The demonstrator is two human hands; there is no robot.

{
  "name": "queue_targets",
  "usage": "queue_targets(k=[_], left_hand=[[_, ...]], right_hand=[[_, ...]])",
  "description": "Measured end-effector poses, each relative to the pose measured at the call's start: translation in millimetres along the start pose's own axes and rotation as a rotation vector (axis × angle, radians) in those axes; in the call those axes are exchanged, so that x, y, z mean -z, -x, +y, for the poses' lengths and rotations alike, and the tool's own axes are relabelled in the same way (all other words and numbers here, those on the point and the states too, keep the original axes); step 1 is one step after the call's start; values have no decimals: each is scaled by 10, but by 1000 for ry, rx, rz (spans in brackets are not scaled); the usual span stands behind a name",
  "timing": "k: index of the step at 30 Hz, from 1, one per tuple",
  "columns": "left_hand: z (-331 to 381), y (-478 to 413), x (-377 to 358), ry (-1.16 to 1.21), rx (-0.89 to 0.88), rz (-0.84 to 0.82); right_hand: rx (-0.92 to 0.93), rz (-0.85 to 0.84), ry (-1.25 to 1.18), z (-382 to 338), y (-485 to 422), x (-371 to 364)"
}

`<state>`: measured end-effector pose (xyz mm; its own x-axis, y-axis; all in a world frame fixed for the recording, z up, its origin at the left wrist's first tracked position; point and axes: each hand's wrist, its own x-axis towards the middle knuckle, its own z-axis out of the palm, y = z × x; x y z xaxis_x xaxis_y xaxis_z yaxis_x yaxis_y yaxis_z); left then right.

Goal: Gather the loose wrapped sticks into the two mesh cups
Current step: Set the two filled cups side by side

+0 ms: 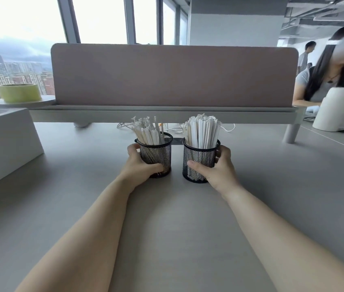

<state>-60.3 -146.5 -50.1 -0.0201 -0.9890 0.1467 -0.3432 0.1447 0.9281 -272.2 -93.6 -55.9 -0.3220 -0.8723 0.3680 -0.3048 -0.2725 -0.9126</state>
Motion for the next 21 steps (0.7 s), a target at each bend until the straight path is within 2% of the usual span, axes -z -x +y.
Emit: queue_targets(k=[3,4,7,9,11,15,19,21], left_hand=[[11,78,21,61,-29,-105],[15,96,-3,12,-45,-80],[78,173,-131,-195,-67,134],[127,215,-236,-251,-84,236],[156,216,-276,-239,-101,264],[157,151,-224,-143,-83,155],[101,115,-111,120,-57,-62],[127,125,-60,266,-74,-112]], right_hand=[[-8,-8,4,11,17,5],[-8,-12,10,14,18,8],[2,-25,40,12,13,10],[6,-23,70,28,8,2],[5,-16,93,39,5,-9],[-8,-12,91,9,0,26],[-37,-31,69,-5,3,52],[-45,-46,69,3,0,65]])
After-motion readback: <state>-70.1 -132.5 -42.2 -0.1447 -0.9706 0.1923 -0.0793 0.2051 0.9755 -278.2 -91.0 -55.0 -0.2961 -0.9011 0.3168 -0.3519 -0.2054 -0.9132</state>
